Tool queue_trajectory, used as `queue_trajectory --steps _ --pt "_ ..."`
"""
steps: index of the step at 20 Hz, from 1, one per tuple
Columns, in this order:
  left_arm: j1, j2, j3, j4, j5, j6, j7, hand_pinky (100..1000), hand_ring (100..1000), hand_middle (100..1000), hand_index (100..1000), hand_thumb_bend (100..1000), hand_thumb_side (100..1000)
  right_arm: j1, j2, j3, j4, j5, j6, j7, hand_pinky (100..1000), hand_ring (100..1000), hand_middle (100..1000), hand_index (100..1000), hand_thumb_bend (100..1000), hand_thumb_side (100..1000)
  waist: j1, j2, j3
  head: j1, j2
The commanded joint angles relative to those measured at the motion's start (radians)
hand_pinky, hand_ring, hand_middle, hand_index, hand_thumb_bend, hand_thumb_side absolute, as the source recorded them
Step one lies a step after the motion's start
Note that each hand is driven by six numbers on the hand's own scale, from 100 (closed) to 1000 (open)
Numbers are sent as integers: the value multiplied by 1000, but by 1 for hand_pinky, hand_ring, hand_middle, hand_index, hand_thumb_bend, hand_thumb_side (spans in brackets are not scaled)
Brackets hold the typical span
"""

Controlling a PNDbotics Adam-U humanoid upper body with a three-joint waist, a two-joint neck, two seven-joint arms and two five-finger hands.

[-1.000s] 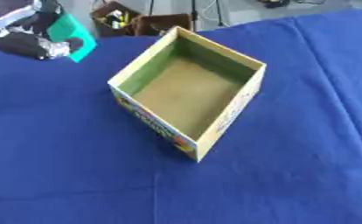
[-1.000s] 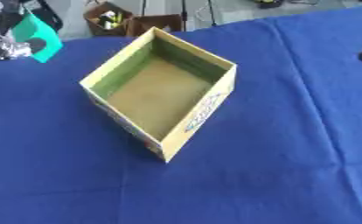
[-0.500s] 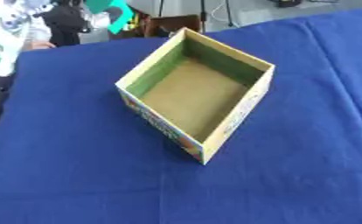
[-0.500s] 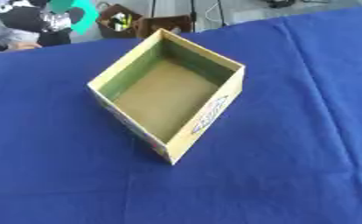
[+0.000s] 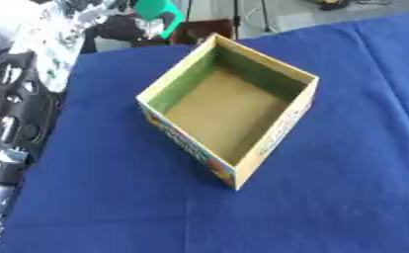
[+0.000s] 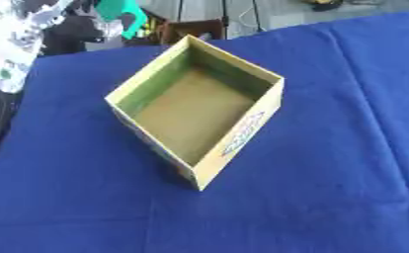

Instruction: Pick up objects on the table and place them in the box.

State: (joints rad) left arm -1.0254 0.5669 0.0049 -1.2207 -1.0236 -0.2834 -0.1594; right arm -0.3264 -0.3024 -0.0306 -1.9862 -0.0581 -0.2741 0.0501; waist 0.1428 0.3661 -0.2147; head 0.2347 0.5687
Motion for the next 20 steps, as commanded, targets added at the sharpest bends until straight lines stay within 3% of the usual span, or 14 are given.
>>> queue_trajectory --steps 1,6,11,16,20 --pt "-27 4 6 4 -12 -7 35 282 318 346 476 100 841 -12 -2 -3 -14 -4 6 -3 978 922 725 867 100 868 -4 -16 -5 6 -17" --pt "-17 -27 -13 50 15 -43 63 269 310 340 471 103 819 -11 5 -3 -14 5 6 -16 979 924 727 867 100 864 -5 -8 -16 9 -15" --pt "-2 -50 -23 112 79 -97 16 259 301 336 468 131 798 -9 7 -5 -14 11 0 -33 979 924 726 865 100 861 -8 -4 -19 8 -13" --pt "-2 -49 -21 120 101 -105 -1 259 301 336 468 131 798 -9 7 -3 -14 16 -1 -40 979 924 726 865 100 861 -9 -4 -19 8 -13" --pt "22 -100 -64 150 141 -144 -41 240 289 325 460 236 728 -18 8 -10 -14 24 -24 -75 980 919 716 858 100 846 -14 1 -19 4 -14"
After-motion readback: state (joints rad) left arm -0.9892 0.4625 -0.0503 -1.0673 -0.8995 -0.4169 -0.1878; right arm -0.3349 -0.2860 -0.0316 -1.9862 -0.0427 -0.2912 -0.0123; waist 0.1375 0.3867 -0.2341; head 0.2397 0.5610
